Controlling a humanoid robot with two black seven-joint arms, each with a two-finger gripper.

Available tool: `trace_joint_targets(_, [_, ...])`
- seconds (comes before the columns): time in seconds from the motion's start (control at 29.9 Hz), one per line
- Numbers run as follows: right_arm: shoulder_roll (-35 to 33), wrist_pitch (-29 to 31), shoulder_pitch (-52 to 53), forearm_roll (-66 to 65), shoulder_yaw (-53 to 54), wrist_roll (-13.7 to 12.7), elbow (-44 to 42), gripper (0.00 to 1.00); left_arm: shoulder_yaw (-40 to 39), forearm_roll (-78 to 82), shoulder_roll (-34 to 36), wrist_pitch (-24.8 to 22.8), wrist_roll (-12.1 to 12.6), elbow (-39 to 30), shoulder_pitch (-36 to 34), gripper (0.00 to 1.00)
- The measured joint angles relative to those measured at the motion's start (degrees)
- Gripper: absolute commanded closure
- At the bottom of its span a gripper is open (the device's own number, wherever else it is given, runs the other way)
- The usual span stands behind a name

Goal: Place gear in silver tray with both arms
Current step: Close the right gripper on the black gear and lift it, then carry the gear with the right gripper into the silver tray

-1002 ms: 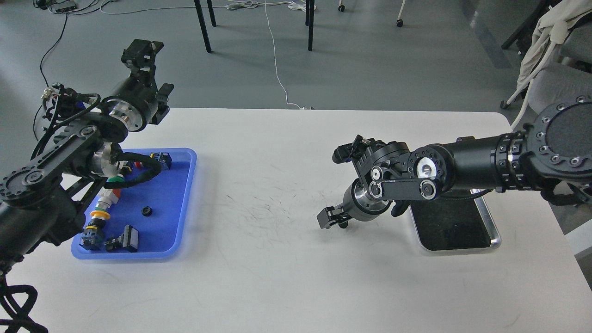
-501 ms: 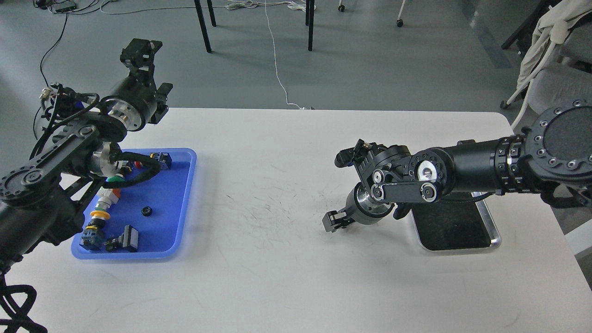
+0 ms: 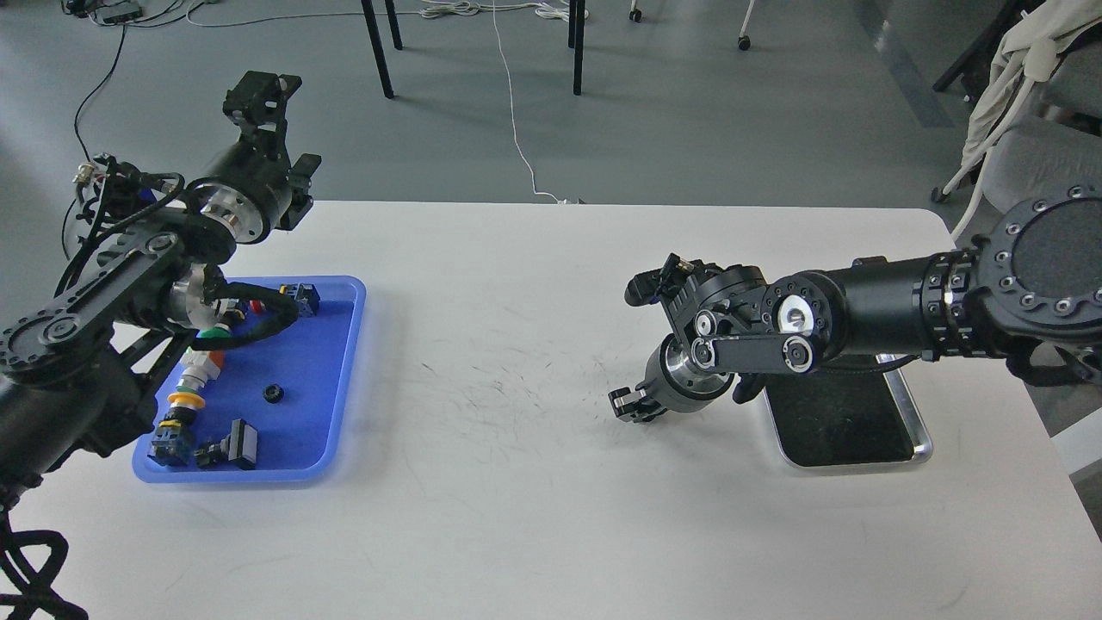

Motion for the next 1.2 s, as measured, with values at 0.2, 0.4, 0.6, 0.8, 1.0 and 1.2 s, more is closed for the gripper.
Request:
trace_joint_targets(0.2, [0.0,1.65,1.02,0.02,0.44,0.21,-0.02,0.95,-0.01,0.0,0.08,0.0,0.0,0.0,-0.07,0.01])
trace_joint_targets(0.4, [0.0,3.29,5.7,0.08,3.21,0.4,0.27,0.95,-0.02,0.0,0.04,0.0,0.0,0.0,-0.07,0.01])
trace_joint_targets(0.6, [-11.72,4.37,8.9,-0.67,6.21,0.48,3.99,0.94,-0.04,-0.01,0.22,0.01,-0.01,0.05,-0.29,0.01])
trace_joint_targets(0.8, [-24.76,4.42,4.57,-5.33,6.69,0.62,1.44,0.94,0.05,0.05,-0.03,-0.01,-0.01,0.21,-0.55,0.01])
trace_joint_targets(1.0, [-27.89,3.8,-6.3,-7.02,11.15,1.5,-8.67,0.94,0.25,0.39,-0.84,0.02,0.08,0.44,-0.85,0.01])
trace_joint_targets(1.2, [-27.73,2.74,-10.67,-7.03,13.2,2.05,-11.82,0.94,0.49,0.43,-0.96,0.93,0.16,0.61,-0.91,0.01])
